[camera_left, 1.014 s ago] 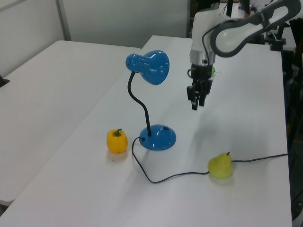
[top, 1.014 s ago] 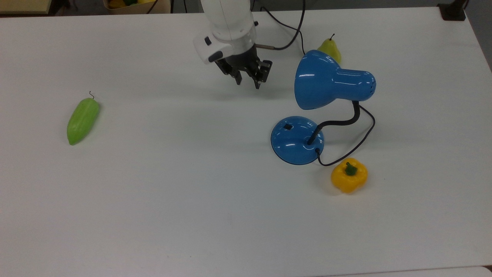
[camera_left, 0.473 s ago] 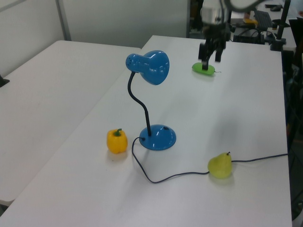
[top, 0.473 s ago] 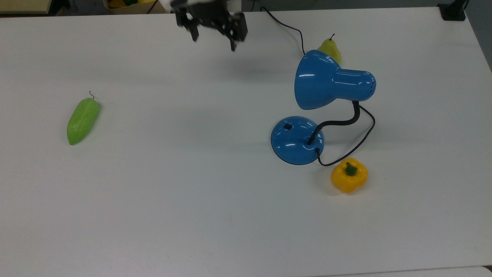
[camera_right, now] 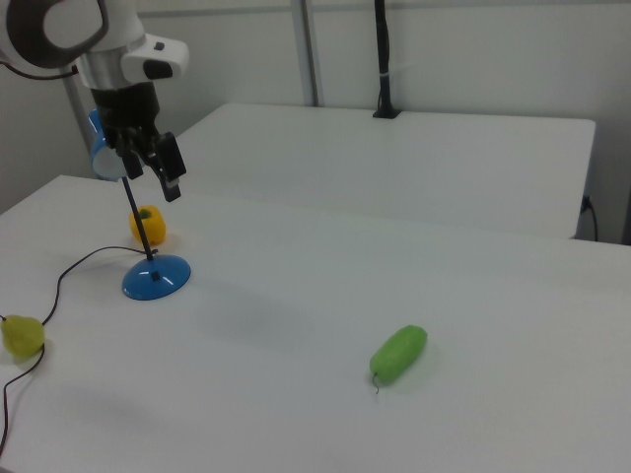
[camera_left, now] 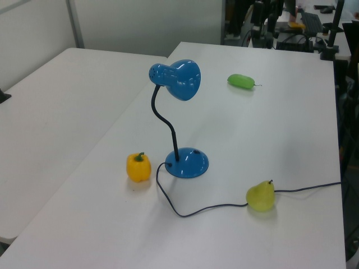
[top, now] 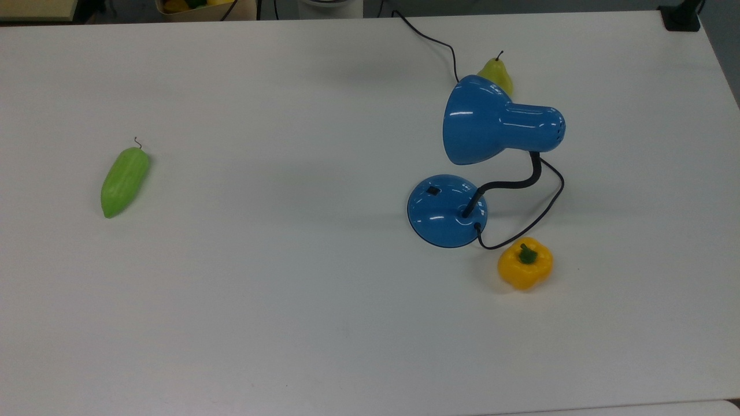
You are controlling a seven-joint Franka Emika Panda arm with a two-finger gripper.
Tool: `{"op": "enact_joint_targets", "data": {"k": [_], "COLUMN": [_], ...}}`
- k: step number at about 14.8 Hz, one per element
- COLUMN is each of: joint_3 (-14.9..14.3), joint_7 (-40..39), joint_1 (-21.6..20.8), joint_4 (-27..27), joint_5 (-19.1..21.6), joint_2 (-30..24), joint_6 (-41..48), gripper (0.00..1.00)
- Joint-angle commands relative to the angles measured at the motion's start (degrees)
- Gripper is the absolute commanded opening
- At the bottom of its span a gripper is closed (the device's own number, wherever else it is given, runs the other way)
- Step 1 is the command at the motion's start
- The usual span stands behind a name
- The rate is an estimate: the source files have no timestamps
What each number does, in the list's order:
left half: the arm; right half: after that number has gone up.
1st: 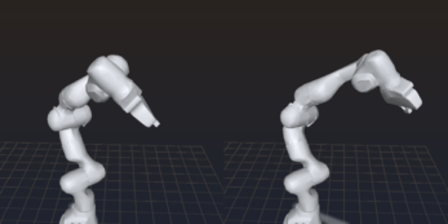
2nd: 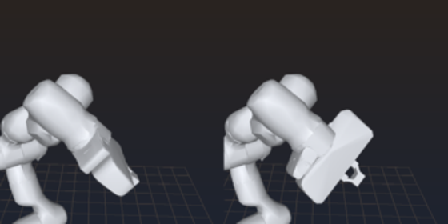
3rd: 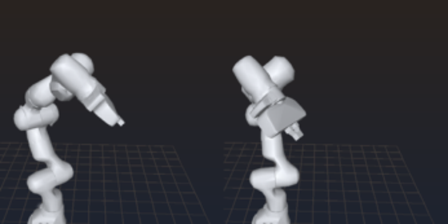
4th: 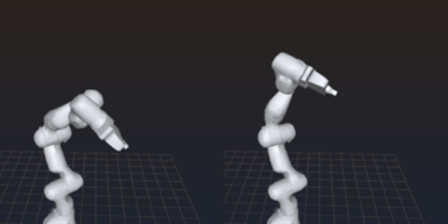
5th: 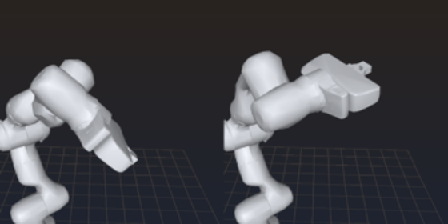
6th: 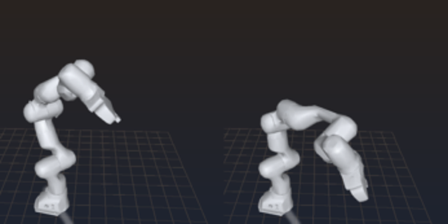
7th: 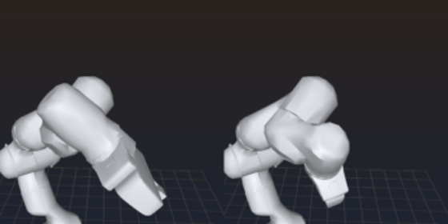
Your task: Turn off lamp
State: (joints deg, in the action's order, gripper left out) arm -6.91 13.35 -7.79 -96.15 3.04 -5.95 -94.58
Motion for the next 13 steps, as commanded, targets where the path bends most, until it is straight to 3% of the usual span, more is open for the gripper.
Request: {"op": "enact_joint_targets", "data": {"k": [1, 5, 13], "joint_3": [0.0, 0.1, 0.7], "joint_7": [-6.8, -16.1, -16.1], "joint_1": [-0.9, -0.9, -0.8], "joint_4": [0.7, 0.6, 0.6], "joint_5": [0.2, 0.3, -0.6], "joint_2": [0.8, 3.0, 3.0], "joint_6": [0.4, -5.0, -5.1], "gripper": [1.00, 1.00, 1.00]}}
